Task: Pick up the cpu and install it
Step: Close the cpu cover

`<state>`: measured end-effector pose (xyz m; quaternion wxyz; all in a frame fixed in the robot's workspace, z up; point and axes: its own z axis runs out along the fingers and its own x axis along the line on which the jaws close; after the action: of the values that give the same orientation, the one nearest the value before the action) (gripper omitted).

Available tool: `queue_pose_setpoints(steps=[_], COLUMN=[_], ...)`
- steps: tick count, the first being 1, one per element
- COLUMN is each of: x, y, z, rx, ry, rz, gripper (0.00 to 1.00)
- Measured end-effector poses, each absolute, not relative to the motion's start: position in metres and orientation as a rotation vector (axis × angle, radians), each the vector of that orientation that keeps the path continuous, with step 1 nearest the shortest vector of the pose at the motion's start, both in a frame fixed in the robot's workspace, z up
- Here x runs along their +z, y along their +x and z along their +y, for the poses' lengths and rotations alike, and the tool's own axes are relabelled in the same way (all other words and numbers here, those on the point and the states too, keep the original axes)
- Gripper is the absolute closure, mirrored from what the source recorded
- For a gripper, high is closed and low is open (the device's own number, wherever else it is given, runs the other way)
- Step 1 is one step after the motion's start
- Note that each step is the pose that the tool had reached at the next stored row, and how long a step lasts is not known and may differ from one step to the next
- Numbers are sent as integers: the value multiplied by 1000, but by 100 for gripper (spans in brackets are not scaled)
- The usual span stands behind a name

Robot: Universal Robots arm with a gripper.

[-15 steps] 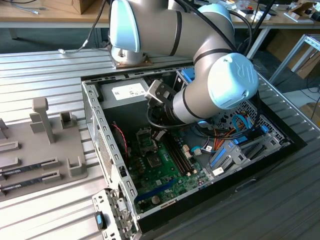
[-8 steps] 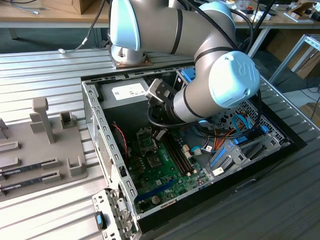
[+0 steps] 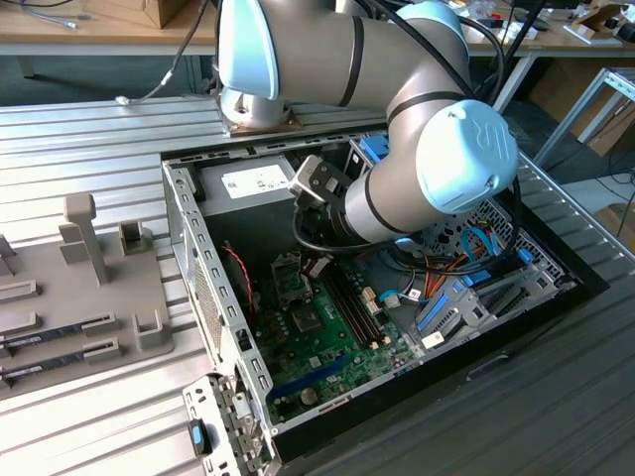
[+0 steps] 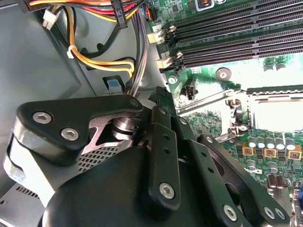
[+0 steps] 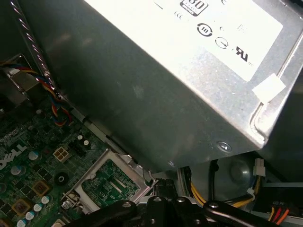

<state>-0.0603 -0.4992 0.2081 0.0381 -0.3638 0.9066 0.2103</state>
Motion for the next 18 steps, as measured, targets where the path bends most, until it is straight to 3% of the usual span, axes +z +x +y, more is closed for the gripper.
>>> queue_pose_setpoints(steps=[18], x=[212], y=[-61], z=[-512], rx=[676], ry=[-1112], rz=[2766], gripper=[89])
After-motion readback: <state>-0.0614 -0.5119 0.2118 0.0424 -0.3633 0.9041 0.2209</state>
